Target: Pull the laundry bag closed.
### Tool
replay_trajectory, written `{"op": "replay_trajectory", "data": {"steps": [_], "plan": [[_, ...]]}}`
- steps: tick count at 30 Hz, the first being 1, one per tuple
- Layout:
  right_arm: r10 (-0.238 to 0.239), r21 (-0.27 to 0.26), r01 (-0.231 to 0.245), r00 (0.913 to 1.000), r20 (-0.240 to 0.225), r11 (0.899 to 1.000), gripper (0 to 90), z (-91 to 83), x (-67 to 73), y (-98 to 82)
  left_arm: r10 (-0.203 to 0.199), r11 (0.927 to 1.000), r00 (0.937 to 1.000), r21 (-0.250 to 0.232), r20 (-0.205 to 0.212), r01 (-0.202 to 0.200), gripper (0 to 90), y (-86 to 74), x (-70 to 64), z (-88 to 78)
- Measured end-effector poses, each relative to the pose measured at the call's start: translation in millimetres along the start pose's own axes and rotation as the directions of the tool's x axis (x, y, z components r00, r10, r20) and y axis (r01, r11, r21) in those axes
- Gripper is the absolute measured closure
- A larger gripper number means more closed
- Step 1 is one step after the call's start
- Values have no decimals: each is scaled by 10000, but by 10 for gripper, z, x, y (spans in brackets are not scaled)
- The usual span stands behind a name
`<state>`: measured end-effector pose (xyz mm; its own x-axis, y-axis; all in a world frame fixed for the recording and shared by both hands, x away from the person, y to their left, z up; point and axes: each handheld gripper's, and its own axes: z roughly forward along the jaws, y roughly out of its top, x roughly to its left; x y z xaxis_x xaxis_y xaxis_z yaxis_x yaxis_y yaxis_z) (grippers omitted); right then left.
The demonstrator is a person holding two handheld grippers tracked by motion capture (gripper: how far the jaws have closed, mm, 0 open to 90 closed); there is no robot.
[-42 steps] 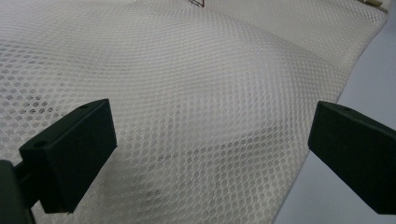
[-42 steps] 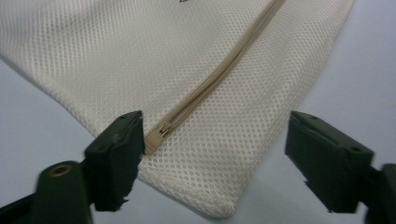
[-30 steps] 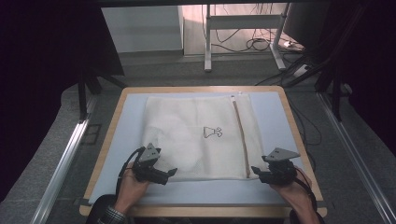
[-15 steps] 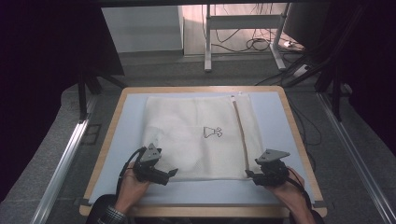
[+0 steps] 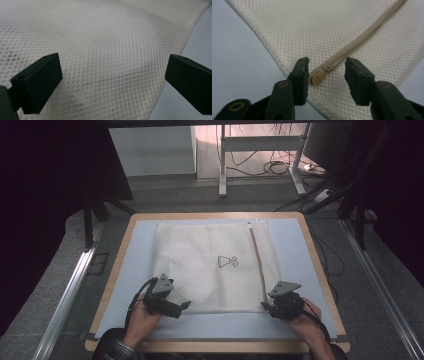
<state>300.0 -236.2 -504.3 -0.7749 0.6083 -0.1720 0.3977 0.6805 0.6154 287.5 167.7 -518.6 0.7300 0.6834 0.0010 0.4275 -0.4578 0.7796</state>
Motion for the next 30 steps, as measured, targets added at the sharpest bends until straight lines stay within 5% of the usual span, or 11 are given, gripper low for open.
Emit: {"op": "replay_trajectory", "data": {"steps": [6,25,30], "plan": [[3,170,-11,9991,434,9999,678,-35,-34,-8,-9,10000,10000,19,-2,9,9,0,0,2],[-449,493,455,9989,-145,9977,856,50,-41,54,-124,9999,9999,37,-16,124,16,48,-6,16],[-241,446,253,9993,-277,9987,857,49,-70,51,-171,9999,9997,16,187,171,23,108,-30,29]]}}
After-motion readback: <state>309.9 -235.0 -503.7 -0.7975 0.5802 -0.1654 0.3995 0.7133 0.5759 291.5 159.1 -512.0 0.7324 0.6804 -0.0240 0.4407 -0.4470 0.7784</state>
